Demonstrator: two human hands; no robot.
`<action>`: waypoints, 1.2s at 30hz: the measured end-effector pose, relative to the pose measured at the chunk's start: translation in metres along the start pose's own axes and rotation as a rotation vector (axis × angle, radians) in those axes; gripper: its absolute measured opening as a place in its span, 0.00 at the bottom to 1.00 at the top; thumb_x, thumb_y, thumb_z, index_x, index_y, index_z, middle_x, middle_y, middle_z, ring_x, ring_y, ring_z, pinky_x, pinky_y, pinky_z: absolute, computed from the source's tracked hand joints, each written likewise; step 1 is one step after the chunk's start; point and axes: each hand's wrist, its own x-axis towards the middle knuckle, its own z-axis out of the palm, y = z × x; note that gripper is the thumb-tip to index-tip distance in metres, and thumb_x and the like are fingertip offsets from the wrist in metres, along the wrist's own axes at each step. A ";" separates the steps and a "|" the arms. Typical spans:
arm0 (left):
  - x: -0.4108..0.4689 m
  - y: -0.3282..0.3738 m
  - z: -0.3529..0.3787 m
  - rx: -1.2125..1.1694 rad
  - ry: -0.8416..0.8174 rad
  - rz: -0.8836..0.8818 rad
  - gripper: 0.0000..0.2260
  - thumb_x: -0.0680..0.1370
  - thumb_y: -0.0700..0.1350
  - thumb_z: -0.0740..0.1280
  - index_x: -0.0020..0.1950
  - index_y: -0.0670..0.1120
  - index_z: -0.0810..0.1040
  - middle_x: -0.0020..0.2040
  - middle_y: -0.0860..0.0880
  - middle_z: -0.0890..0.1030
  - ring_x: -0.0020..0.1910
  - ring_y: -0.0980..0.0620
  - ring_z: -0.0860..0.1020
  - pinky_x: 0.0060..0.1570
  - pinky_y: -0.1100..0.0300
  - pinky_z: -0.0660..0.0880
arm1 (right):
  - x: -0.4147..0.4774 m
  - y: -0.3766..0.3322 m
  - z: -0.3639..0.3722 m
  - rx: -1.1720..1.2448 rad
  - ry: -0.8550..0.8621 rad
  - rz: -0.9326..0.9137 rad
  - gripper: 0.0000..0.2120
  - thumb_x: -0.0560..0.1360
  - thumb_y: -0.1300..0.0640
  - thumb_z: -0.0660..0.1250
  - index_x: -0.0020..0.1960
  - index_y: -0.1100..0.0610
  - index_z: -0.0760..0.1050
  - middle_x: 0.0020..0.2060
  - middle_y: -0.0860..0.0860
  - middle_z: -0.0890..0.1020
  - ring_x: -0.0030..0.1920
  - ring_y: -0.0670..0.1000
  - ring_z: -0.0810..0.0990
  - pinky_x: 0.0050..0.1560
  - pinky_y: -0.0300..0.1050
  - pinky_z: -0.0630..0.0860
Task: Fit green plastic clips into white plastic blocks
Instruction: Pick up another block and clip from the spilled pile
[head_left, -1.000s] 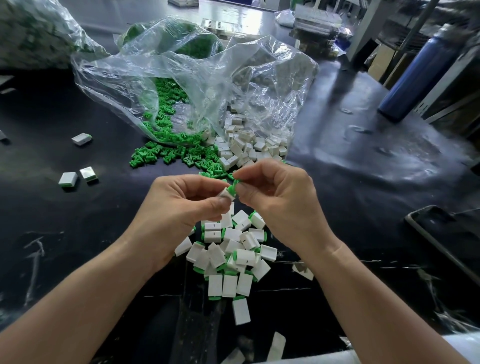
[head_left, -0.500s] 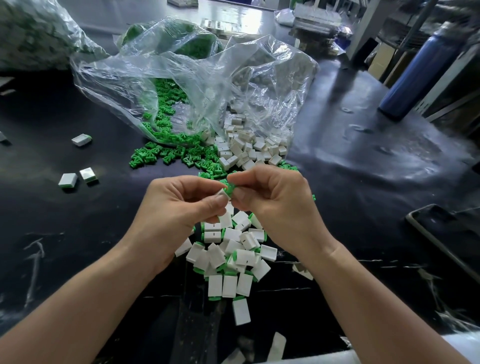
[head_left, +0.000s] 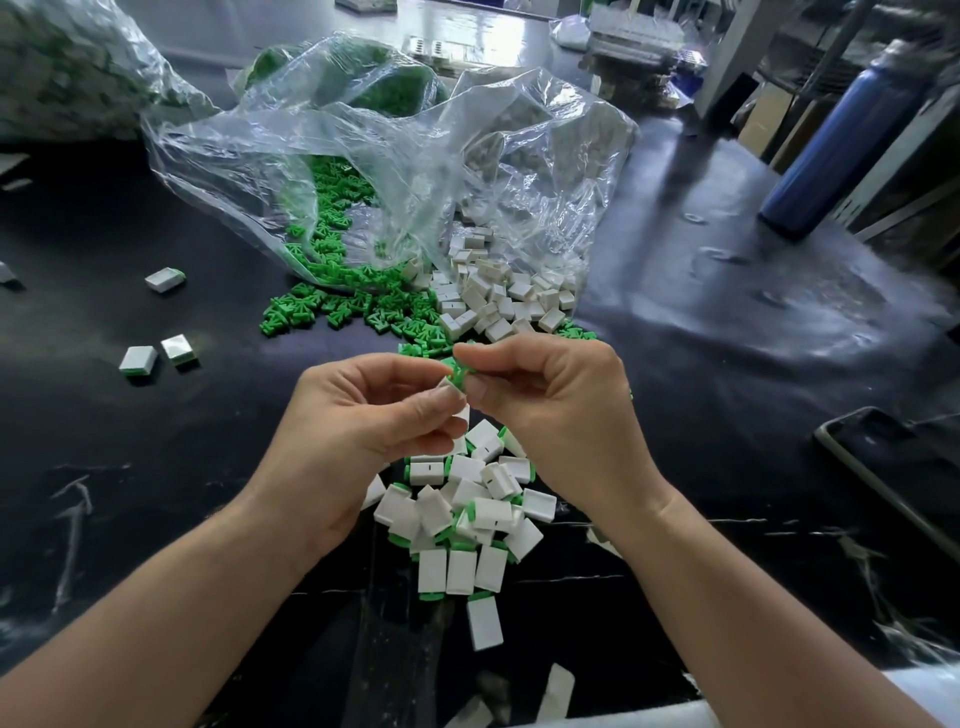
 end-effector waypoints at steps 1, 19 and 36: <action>0.000 -0.001 0.000 0.004 0.003 0.004 0.08 0.58 0.40 0.71 0.35 0.42 0.83 0.32 0.43 0.82 0.29 0.51 0.81 0.28 0.64 0.76 | 0.000 0.000 0.001 -0.010 0.006 -0.013 0.10 0.68 0.68 0.72 0.49 0.61 0.82 0.36 0.45 0.82 0.38 0.42 0.82 0.44 0.39 0.80; -0.002 0.003 -0.001 0.327 -0.039 0.401 0.08 0.63 0.42 0.75 0.41 0.49 0.84 0.39 0.42 0.82 0.39 0.37 0.78 0.40 0.43 0.77 | 0.000 -0.012 0.002 0.339 -0.462 0.474 0.26 0.65 0.37 0.56 0.40 0.60 0.75 0.32 0.50 0.79 0.31 0.46 0.76 0.33 0.37 0.74; 0.002 0.004 0.000 0.305 -0.124 0.405 0.08 0.63 0.41 0.70 0.41 0.41 0.80 0.32 0.42 0.81 0.27 0.53 0.78 0.26 0.65 0.73 | -0.002 -0.011 -0.001 0.415 -0.468 0.514 0.19 0.67 0.40 0.56 0.34 0.56 0.71 0.25 0.44 0.72 0.27 0.43 0.68 0.28 0.35 0.65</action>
